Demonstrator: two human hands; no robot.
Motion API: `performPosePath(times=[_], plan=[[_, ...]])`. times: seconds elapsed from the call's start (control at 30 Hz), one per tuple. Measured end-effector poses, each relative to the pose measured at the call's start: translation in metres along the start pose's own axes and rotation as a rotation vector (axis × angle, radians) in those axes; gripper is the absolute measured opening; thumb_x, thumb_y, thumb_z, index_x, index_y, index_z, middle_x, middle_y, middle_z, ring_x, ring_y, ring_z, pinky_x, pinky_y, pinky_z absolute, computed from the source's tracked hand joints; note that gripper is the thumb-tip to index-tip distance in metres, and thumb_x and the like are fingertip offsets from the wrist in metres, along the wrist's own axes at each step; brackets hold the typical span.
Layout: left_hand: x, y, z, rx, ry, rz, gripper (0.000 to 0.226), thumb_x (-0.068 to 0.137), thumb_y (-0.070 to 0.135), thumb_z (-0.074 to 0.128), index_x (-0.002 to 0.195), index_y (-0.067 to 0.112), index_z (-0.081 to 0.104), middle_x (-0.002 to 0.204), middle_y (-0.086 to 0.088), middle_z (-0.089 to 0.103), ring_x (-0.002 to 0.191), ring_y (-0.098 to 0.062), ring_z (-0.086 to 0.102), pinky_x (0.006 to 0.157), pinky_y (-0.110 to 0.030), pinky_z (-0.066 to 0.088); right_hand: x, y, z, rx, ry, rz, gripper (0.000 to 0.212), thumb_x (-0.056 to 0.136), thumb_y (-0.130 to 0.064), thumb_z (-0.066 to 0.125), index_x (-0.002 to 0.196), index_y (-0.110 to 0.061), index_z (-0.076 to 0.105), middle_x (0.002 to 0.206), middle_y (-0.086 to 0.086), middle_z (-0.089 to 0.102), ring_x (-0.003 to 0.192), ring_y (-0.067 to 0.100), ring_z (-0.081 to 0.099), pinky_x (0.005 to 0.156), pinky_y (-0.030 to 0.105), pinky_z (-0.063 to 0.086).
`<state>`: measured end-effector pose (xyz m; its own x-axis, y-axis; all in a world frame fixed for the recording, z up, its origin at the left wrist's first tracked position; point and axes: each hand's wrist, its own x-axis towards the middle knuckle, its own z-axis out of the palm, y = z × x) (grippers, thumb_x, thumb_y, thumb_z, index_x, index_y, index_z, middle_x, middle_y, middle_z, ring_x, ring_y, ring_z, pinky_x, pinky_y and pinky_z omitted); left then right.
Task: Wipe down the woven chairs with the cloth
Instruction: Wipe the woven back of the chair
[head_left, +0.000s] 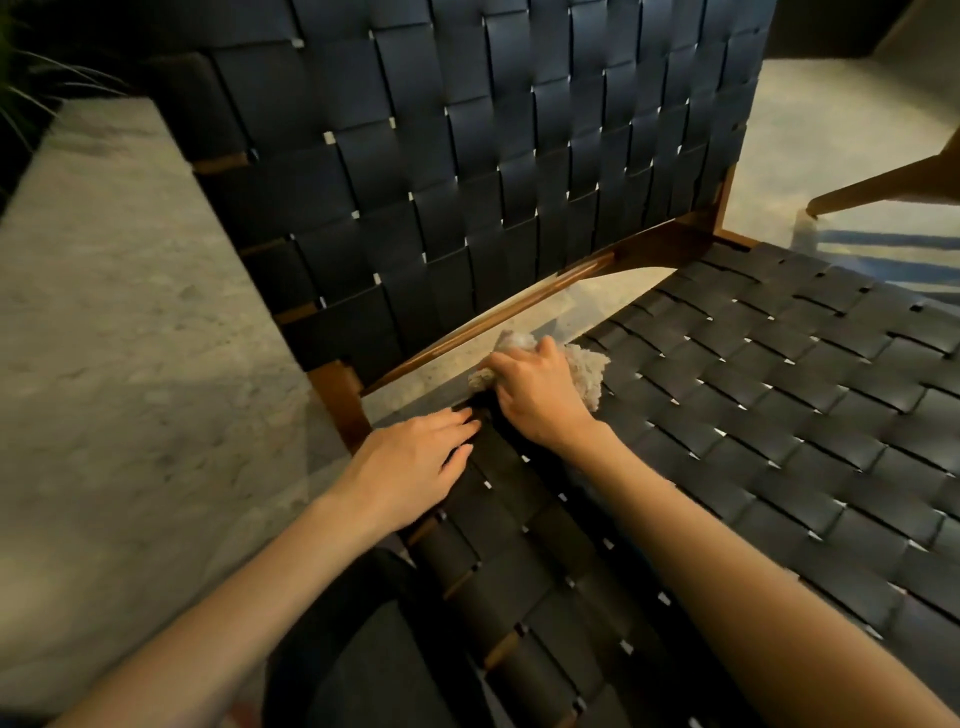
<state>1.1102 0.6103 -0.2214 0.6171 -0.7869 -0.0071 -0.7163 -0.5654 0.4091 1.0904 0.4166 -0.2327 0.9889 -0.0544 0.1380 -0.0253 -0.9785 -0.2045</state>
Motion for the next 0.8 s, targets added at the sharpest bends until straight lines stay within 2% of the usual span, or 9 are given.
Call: performPosePath(times=[0.1, 0.2, 0.3, 0.33, 0.4, 0.5, 0.6, 0.7, 0.8], plan=[[-0.023, -0.008, -0.006, 0.005, 0.029, 0.013, 0.038, 0.098, 0.036, 0.043, 0.136, 0.033, 0.048, 0.142, 0.017, 0.044, 0.130, 0.005, 0.037, 0.097, -0.013, 0.032, -0.001, -0.019, -0.001, 0.093, -0.004, -0.090, 0.030, 0.094, -0.015, 0.046, 0.118, -0.017, 0.063, 0.119, 0.001, 0.064, 0.090, 0.016, 0.043, 0.078, 0.026, 0.022], [-0.040, -0.016, -0.009, -0.047, -0.009, -0.010, 0.040, 0.099, 0.036, 0.041, 0.139, 0.033, 0.043, 0.145, 0.019, 0.038, 0.129, 0.012, 0.021, 0.101, -0.011, 0.021, -0.006, -0.006, -0.007, 0.154, -0.082, -0.194, 0.032, 0.092, -0.020, 0.052, 0.122, -0.023, 0.061, 0.128, -0.003, 0.059, 0.098, 0.012, 0.039, 0.085, 0.023, 0.021], [-0.046, -0.016, -0.010, -0.020, -0.064, -0.003, 0.044, 0.100, 0.040, 0.035, 0.144, 0.035, 0.033, 0.150, 0.021, 0.028, 0.127, 0.015, 0.009, 0.103, -0.012, 0.015, -0.002, 0.028, -0.010, -0.016, -0.163, -0.059, 0.039, 0.093, -0.038, 0.048, 0.131, -0.032, 0.053, 0.138, -0.005, 0.049, 0.123, 0.024, 0.040, 0.106, 0.042, 0.022], [-0.048, -0.016, -0.011, -0.010, -0.076, -0.003, 0.045, 0.100, 0.041, 0.033, 0.145, 0.036, 0.031, 0.151, 0.021, 0.026, 0.127, 0.014, 0.007, 0.103, -0.012, 0.014, -0.001, 0.036, -0.012, -0.045, -0.179, 0.009, 0.040, 0.093, -0.042, 0.046, 0.131, -0.032, 0.053, 0.139, -0.004, 0.048, 0.123, 0.028, 0.041, 0.106, 0.046, 0.024], [-0.051, -0.017, -0.012, 0.001, -0.093, -0.004, 0.046, 0.100, 0.042, 0.031, 0.146, 0.036, 0.027, 0.152, 0.021, 0.024, 0.128, 0.014, 0.005, 0.104, -0.013, 0.014, 0.000, 0.037, -0.011, -0.026, -0.159, 0.073, 0.040, 0.093, -0.044, 0.045, 0.129, -0.030, 0.056, 0.136, -0.001, 0.050, 0.117, 0.029, 0.045, 0.095, 0.043, 0.033], [-0.056, -0.019, -0.015, -0.006, -0.100, 0.003, 0.047, 0.100, 0.044, 0.031, 0.146, 0.036, 0.027, 0.151, 0.021, 0.025, 0.129, 0.013, 0.004, 0.104, -0.013, 0.013, -0.006, 0.012, -0.002, 0.039, -0.114, -0.001, 0.036, 0.093, -0.040, 0.045, 0.125, -0.030, 0.059, 0.131, -0.001, 0.054, 0.106, 0.025, 0.048, 0.079, 0.032, 0.032], [-0.061, -0.023, -0.018, -0.005, -0.082, 0.011, 0.047, 0.098, 0.044, 0.035, 0.144, 0.034, 0.032, 0.149, 0.020, 0.030, 0.130, 0.013, 0.007, 0.105, -0.013, 0.016, -0.011, -0.016, 0.001, 0.152, -0.120, -0.088, 0.034, 0.094, -0.034, 0.044, 0.122, -0.026, 0.061, 0.128, 0.000, 0.057, 0.102, 0.023, 0.051, 0.080, 0.028, 0.031], [-0.063, -0.026, -0.022, 0.022, -0.063, 0.020, 0.046, 0.096, 0.045, 0.041, 0.140, 0.032, 0.041, 0.145, 0.017, 0.040, 0.132, 0.010, 0.021, 0.106, -0.014, 0.021, -0.012, -0.046, 0.004, 0.215, -0.134, -0.118, 0.034, 0.094, -0.033, 0.047, 0.125, -0.027, 0.059, 0.130, -0.001, 0.057, 0.106, 0.023, 0.049, 0.081, 0.028, 0.030], [-0.062, -0.027, -0.025, 0.054, -0.036, 0.023, 0.044, 0.094, 0.045, 0.046, 0.135, 0.030, 0.049, 0.139, 0.014, 0.049, 0.132, 0.003, 0.036, 0.104, -0.015, 0.026, -0.014, -0.065, 0.007, 0.192, -0.102, -0.169, 0.032, 0.091, -0.035, 0.051, 0.121, -0.028, 0.062, 0.121, -0.001, 0.061, 0.099, 0.022, 0.051, 0.074, 0.027, 0.030]])
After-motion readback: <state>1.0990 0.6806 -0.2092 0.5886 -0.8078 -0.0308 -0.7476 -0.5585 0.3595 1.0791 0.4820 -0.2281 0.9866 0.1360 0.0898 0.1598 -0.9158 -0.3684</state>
